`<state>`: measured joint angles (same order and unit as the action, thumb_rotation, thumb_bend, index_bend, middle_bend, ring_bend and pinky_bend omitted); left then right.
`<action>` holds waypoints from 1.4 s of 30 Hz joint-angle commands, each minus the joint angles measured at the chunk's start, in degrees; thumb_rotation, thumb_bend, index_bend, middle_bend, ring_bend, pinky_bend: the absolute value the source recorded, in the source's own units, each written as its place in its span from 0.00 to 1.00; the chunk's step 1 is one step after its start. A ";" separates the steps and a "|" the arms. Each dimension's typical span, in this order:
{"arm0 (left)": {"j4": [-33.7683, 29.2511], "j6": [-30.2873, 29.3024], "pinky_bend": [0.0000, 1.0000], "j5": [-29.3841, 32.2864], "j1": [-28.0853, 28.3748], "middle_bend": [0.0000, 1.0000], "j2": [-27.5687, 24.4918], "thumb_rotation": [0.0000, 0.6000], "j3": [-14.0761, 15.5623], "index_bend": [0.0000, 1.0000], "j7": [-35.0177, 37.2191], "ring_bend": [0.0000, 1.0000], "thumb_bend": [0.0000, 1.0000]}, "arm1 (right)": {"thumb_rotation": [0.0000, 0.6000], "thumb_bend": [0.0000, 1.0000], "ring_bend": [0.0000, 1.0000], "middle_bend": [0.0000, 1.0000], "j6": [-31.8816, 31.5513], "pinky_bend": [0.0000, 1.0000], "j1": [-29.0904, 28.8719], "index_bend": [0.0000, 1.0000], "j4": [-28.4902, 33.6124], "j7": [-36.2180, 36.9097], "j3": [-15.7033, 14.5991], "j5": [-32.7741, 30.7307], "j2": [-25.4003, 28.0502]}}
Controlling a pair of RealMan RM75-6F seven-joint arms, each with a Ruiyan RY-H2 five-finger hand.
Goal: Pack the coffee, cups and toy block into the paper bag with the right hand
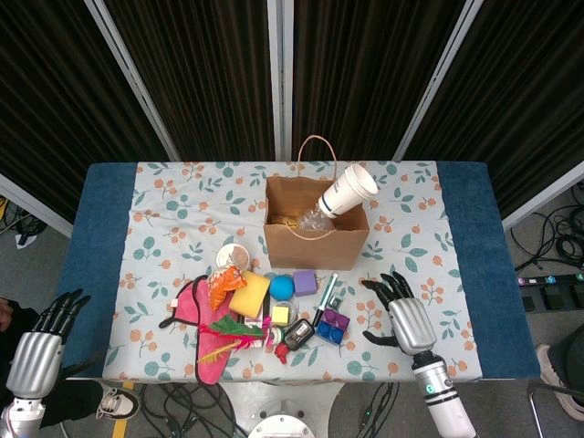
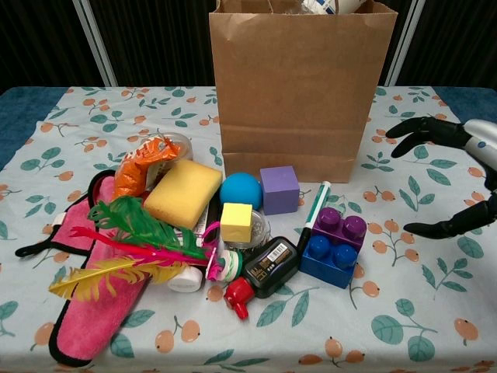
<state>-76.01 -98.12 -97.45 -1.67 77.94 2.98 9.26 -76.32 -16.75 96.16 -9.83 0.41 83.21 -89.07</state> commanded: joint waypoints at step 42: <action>0.76 -0.82 0.23 0.80 -0.13 0.19 -0.06 1.00 -0.97 0.18 1.16 0.12 0.16 | 1.00 0.04 0.28 0.41 5.25 0.14 -1.06 0.23 -12.19 -6.68 2.11 -3.96 -17.20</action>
<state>-75.24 -98.93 -96.65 -1.80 77.88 2.02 10.42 -70.95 -17.86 84.05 -16.58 2.50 79.14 -106.19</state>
